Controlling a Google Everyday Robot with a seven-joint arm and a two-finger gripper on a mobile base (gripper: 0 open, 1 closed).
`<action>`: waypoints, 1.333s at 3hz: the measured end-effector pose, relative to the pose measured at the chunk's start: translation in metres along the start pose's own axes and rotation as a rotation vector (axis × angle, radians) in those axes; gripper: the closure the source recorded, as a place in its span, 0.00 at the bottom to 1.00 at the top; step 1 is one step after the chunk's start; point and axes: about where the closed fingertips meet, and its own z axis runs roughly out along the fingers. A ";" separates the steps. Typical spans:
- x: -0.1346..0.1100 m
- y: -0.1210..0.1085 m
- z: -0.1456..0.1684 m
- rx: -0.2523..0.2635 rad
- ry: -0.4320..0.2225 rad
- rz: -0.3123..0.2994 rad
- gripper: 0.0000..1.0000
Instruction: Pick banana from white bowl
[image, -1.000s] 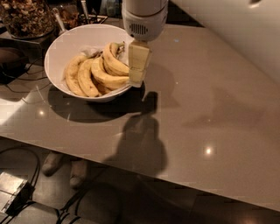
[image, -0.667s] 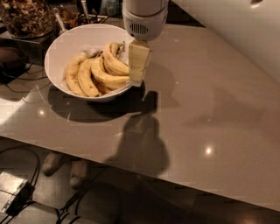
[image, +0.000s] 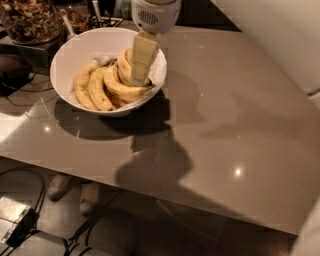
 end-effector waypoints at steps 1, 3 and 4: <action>-0.022 -0.006 0.005 -0.044 -0.013 0.003 0.11; -0.050 -0.016 0.021 -0.090 -0.019 -0.005 0.35; -0.055 -0.017 0.032 -0.110 -0.012 -0.013 0.32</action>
Offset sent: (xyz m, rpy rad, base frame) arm 0.0271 0.0335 -0.0066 0.0032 0.1597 0.0153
